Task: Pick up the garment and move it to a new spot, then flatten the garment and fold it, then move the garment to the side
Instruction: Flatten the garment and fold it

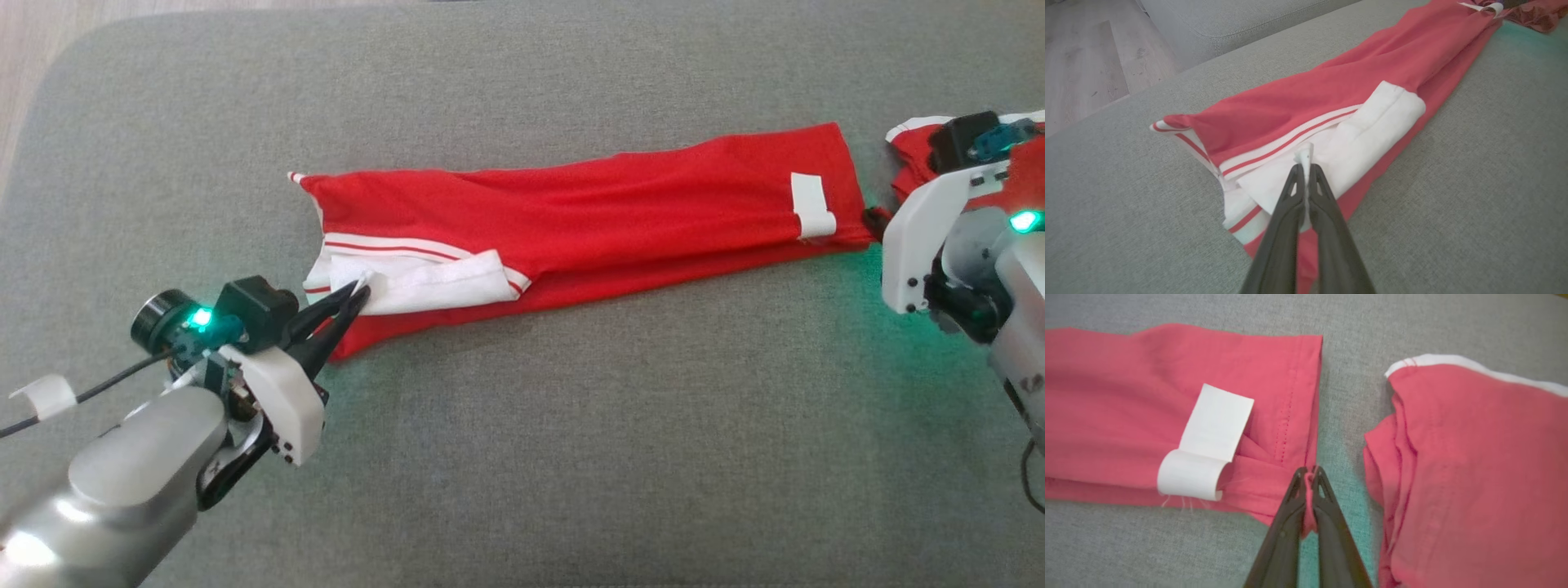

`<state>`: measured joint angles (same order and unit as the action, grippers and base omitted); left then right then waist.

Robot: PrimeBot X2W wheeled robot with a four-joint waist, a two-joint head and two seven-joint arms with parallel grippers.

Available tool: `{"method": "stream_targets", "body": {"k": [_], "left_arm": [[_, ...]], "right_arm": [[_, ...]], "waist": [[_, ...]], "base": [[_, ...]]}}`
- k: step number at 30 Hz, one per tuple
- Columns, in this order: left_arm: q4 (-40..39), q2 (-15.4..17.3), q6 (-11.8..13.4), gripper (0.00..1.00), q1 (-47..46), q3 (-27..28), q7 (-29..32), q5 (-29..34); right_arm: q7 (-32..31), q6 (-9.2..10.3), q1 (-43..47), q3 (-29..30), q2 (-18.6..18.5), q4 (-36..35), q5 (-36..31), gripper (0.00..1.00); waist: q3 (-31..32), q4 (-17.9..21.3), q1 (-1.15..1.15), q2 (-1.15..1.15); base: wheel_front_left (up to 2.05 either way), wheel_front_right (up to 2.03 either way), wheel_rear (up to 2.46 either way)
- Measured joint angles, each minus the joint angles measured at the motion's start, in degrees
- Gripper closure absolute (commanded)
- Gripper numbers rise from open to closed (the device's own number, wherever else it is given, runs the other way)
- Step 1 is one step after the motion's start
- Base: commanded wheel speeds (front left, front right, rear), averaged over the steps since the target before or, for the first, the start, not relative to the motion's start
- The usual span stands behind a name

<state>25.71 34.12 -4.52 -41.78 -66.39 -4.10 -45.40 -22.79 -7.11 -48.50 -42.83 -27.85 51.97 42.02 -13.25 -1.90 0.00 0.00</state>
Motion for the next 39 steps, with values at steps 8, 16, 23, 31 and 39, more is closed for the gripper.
{"method": "stream_targets", "body": {"k": [8, 16, 23, 31, 39], "left_arm": [[1.5, -1.0, 1.8, 0.0, 0.2, 1.0, -1.7, -1.7], [0.9, -5.1, 8.4, 0.0, 2.5, 12.0, -9.9, -7.5], [-10.1, -11.6, 13.7, 0.0, 12.1, 32.7, -10.4, -2.0], [-14.9, -21.7, 11.2, 0.0, 28.3, 46.4, -10.4, 10.8], [-15.3, -27.8, 5.1, 0.0, 34.3, 54.6, -10.4, 18.9]], "right_arm": [[0.6, 0.0, 0.0, 0.3, -0.1, -0.3, 3.5, 0.0], [19.6, 0.0, -0.2, 6.7, 3.1, -2.1, 4.7, 0.0], [35.2, 0.0, 2.7, 11.4, 11.2, -4.2, 1.5, 0.0], [37.0, 0.0, 18.5, 27.4, 20.2, -14.6, -12.5, 0.0], [37.0, 0.0, 32.3, 34.4, 24.1, -22.9, -23.1, 0.0]], "waist": [[0.9, 0.4, 0.0, 0.0], [3.6, 0.8, 0.0, 0.0], [5.1, 1.0, 0.0, 0.0], [5.5, 1.2, 0.0, 0.0], [4.9, 1.4, -0.01, 0.0]], "base": [[0.0, 0.0, 0.0], [0.0, 0.0, 0.0], [0.0, 0.0, 0.0], [0.0, 0.0, 0.0], [0.0, 0.0, 0.0]]}}
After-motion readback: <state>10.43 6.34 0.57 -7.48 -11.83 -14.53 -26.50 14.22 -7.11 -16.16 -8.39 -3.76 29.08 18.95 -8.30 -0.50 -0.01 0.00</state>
